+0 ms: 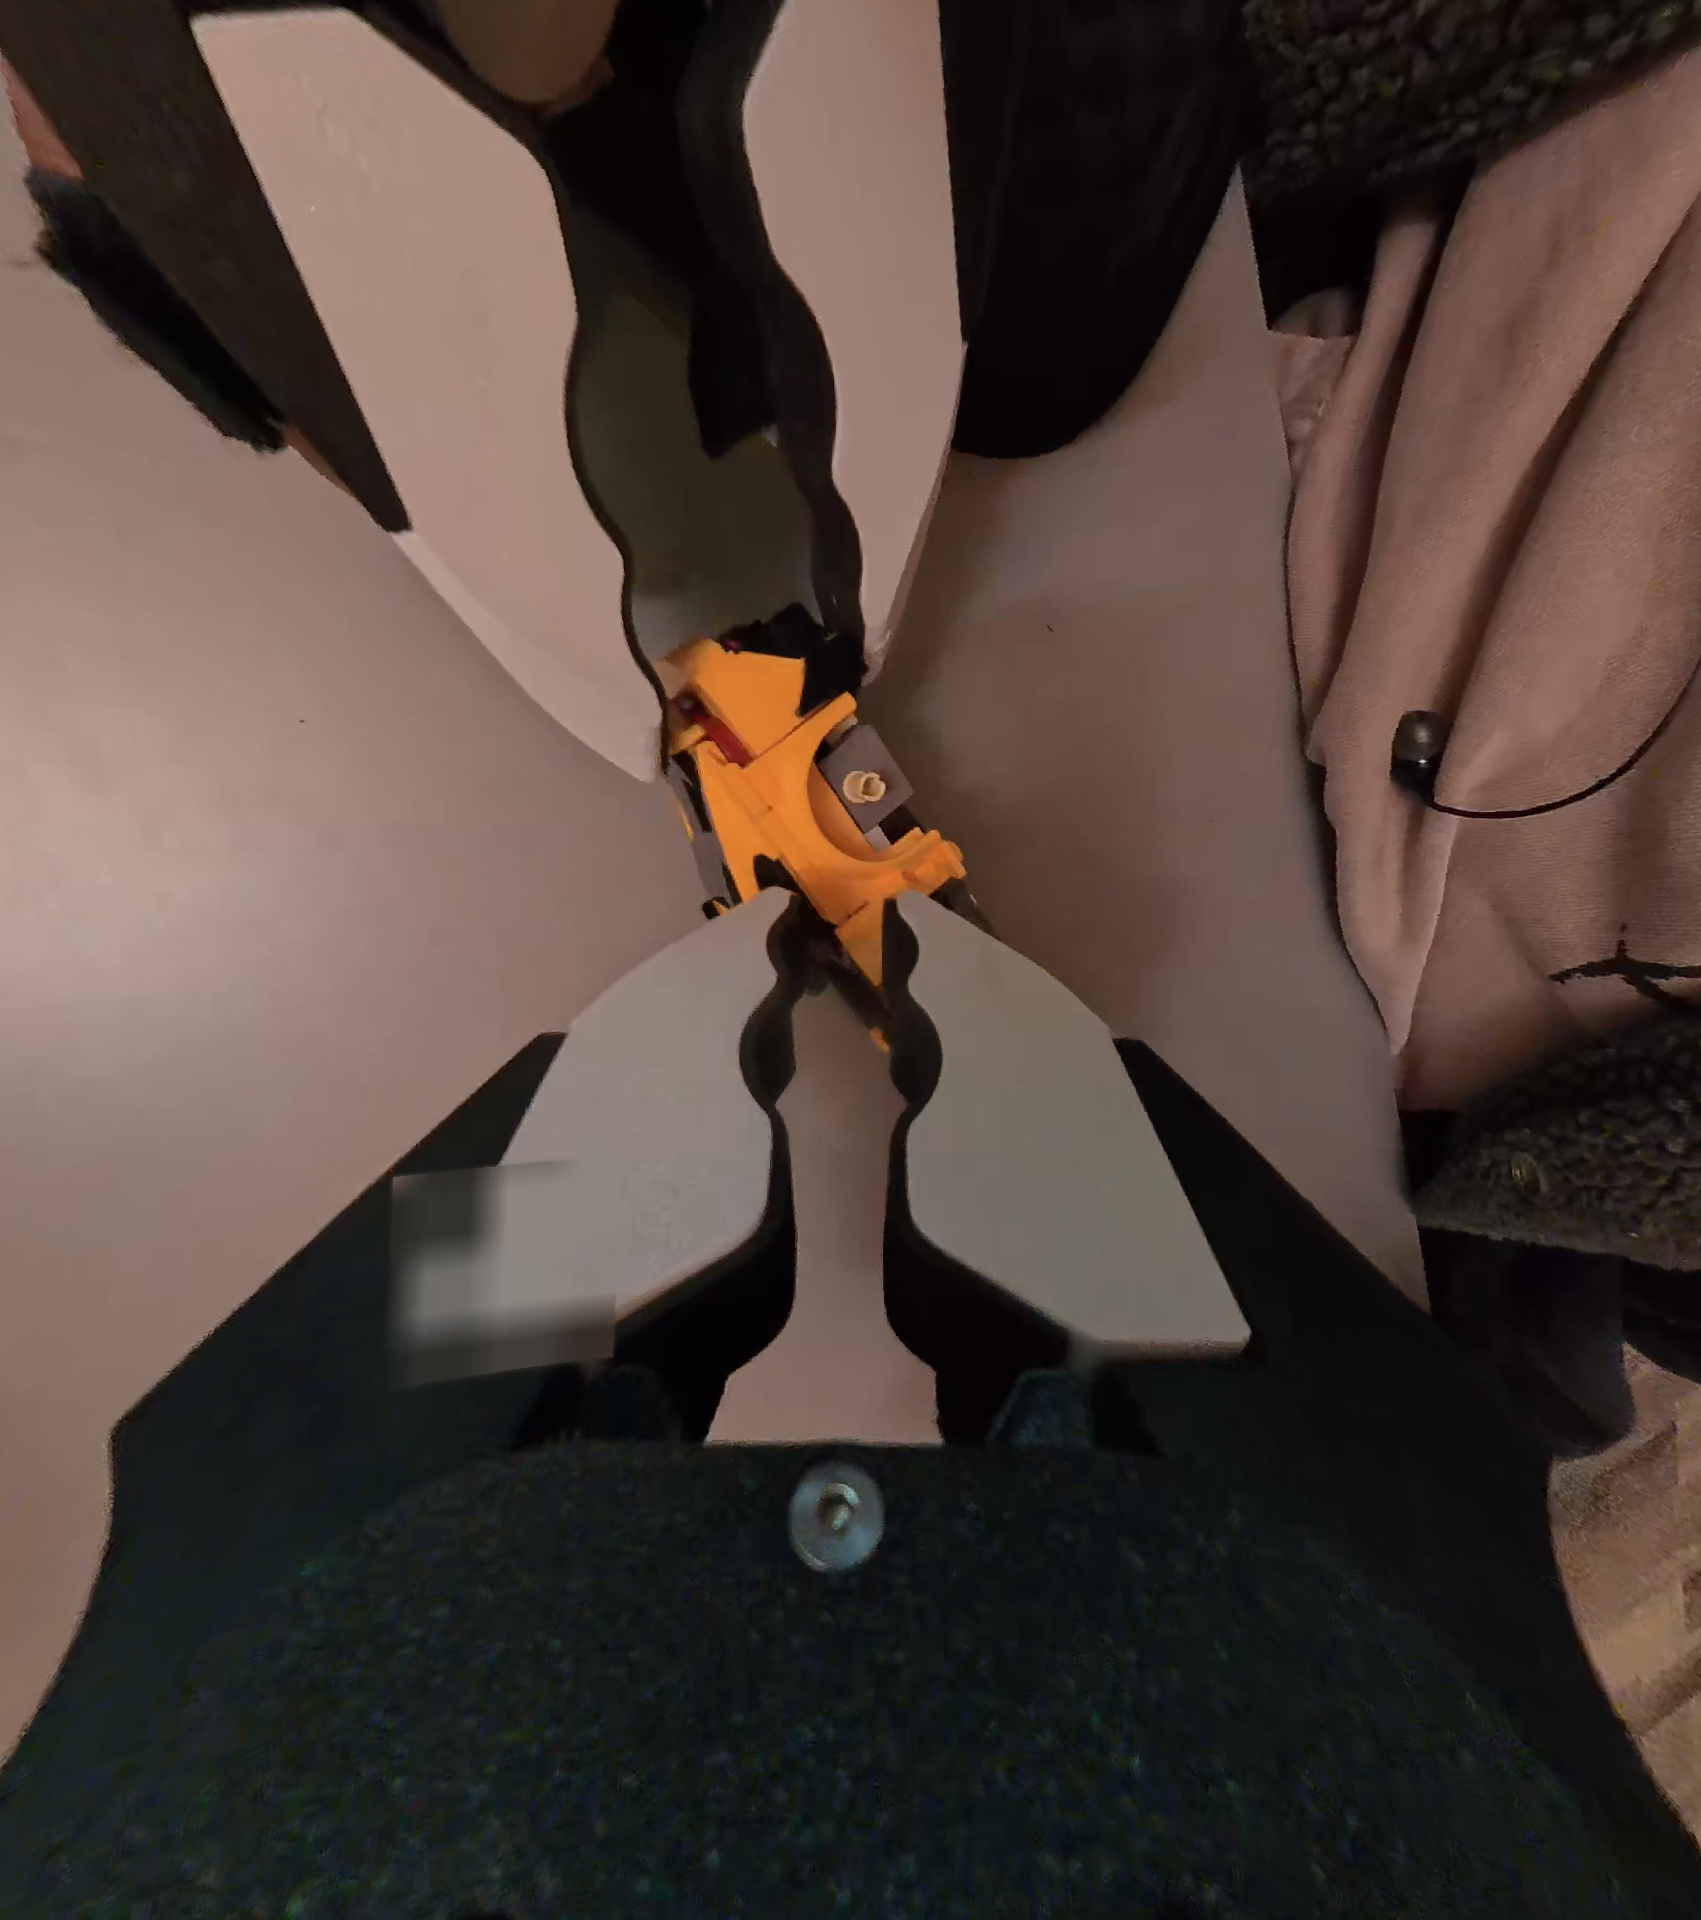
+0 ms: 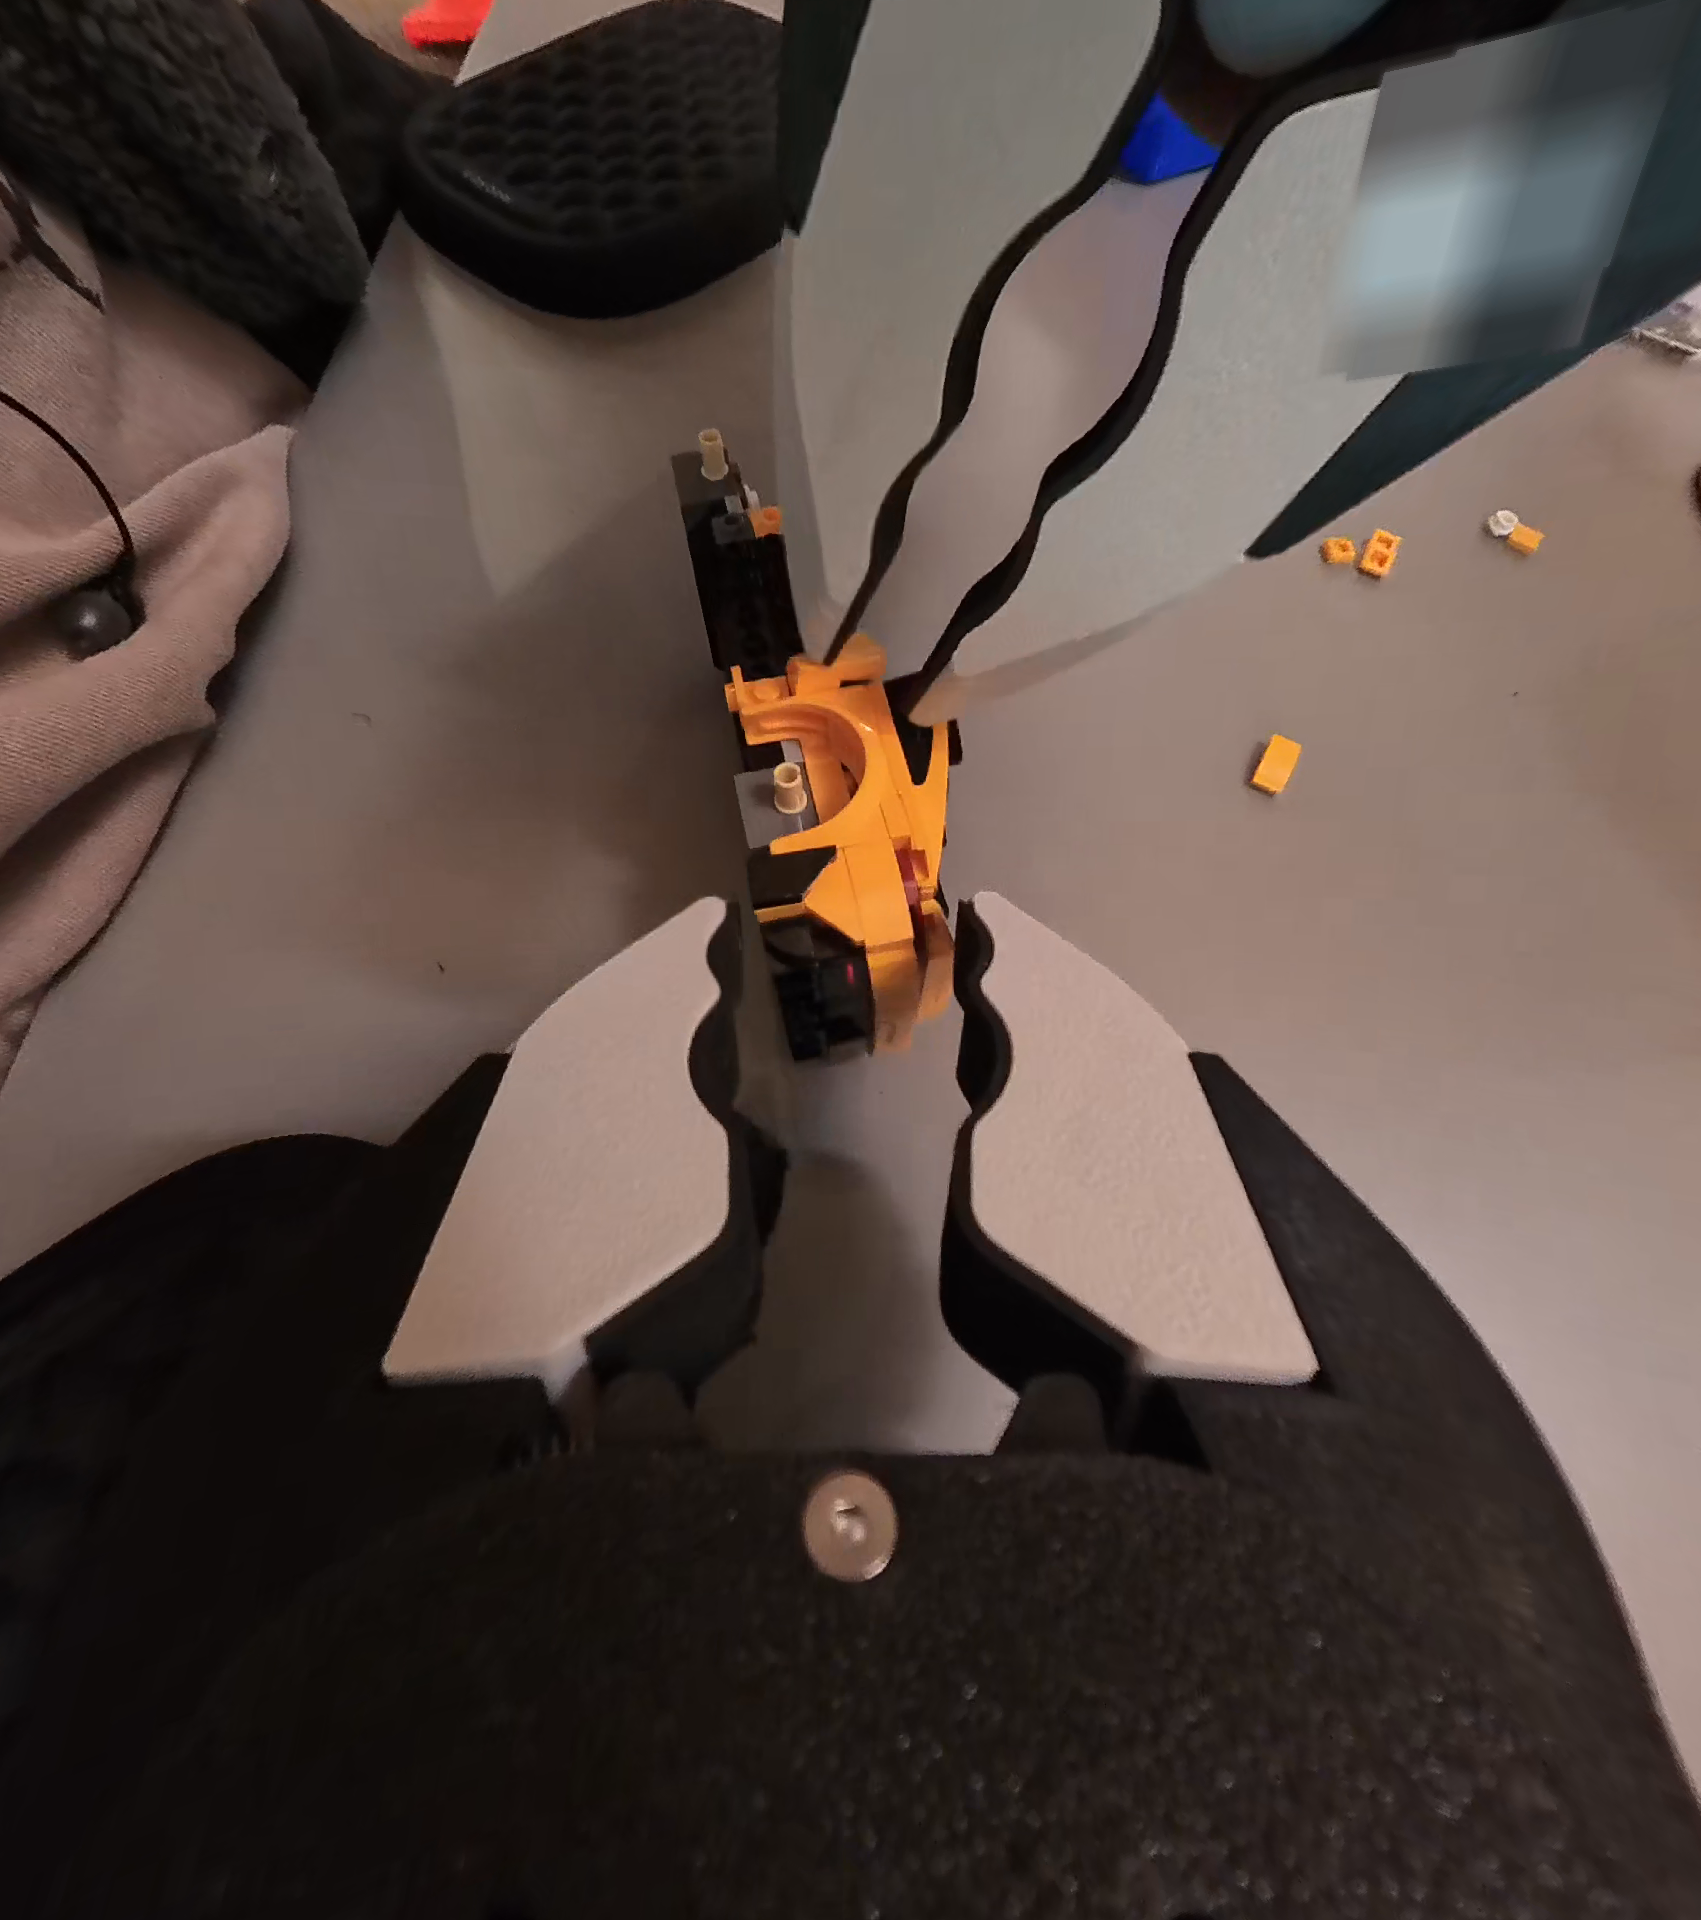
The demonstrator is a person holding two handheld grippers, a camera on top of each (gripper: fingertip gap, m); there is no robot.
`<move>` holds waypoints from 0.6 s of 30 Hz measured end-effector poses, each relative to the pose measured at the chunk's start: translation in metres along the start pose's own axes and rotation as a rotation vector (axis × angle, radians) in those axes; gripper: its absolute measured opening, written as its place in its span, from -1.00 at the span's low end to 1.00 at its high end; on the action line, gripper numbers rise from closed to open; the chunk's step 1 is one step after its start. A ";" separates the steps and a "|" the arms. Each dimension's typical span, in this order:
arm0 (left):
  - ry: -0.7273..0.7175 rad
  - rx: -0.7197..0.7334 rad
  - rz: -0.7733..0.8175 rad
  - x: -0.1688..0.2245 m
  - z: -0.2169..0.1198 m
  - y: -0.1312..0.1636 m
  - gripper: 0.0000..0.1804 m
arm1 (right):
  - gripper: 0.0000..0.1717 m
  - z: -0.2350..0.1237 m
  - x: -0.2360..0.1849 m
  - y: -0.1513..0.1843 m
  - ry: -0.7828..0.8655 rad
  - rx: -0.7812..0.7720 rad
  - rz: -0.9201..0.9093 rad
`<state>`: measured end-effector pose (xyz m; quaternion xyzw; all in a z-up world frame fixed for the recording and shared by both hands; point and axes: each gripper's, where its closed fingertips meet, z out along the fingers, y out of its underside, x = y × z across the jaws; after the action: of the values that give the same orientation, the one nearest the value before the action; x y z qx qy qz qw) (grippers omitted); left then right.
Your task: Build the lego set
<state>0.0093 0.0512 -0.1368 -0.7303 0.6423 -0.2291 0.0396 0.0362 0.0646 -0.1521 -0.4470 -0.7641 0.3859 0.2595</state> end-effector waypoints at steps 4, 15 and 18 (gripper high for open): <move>0.005 0.000 -0.003 0.000 0.001 0.000 -0.86 | -0.57 0.001 0.000 0.000 0.002 0.002 -0.001; -0.077 -0.029 0.010 0.003 0.002 0.000 -0.86 | -0.56 0.005 0.000 0.000 0.019 -0.004 -0.013; -0.109 -0.054 0.008 0.004 0.002 0.000 -0.88 | -0.56 0.006 0.000 0.000 0.022 -0.003 -0.011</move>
<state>0.0101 0.0472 -0.1375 -0.7401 0.6479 -0.1714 0.0553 0.0320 0.0623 -0.1550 -0.4473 -0.7643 0.3784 0.2693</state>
